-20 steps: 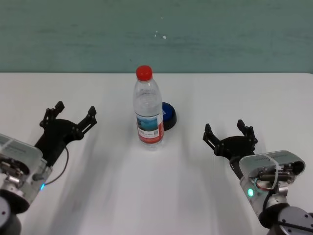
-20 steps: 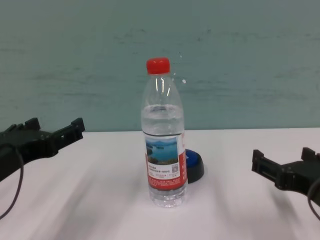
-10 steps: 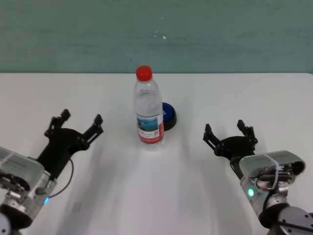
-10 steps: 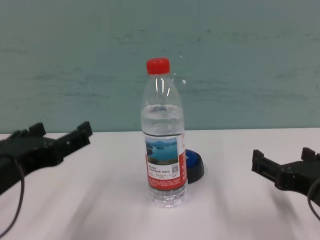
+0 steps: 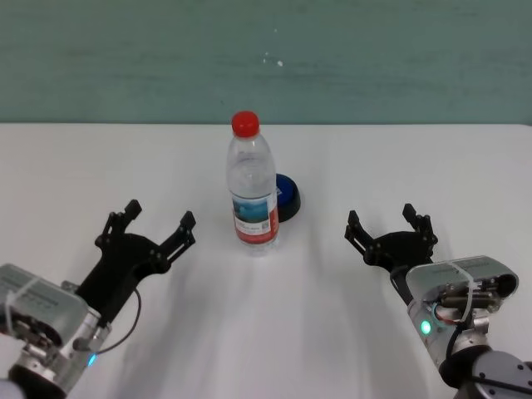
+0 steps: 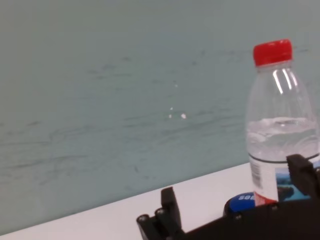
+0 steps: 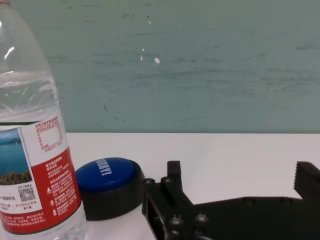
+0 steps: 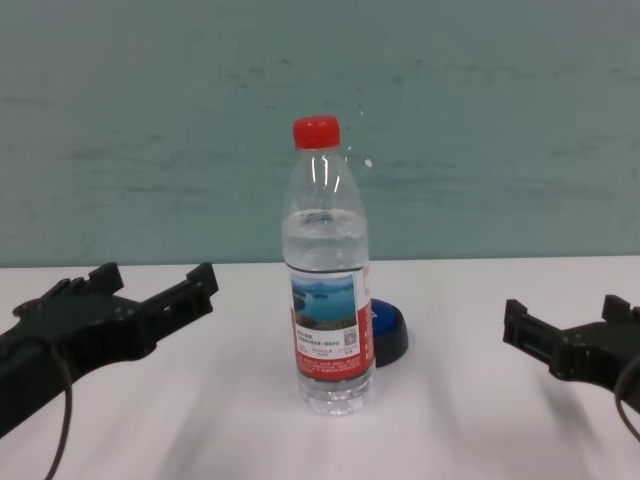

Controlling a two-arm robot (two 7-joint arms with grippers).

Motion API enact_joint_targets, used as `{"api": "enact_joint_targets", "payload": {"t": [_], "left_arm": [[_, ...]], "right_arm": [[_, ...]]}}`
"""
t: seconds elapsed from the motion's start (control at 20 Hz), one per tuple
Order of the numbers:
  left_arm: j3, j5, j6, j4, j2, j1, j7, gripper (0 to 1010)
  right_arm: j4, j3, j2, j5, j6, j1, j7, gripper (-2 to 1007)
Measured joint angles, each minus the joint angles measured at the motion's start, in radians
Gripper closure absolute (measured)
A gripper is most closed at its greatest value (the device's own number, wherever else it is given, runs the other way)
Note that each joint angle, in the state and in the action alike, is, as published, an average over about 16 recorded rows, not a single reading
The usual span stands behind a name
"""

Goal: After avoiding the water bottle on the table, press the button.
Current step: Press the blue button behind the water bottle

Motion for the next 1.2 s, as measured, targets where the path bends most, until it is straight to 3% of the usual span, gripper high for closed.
{"api": "enact_joint_targets", "payload": {"t": [0.7, 1.2], "left_arm": [[0.029, -0.002, -0.001, -0.006, 0.009, 0.010, -0.015, 0], [0.028, -0.002, 0.000, -0.005, 0.008, 0.010, -0.015, 0]], "right_arm": [[0.001, 0.001, -0.001, 0.001, 0.001, 0.001, 0.003, 1], [0.017, 0.017, -0.015, 0.016, 0.021, 0.023, 0.050, 1]]}}
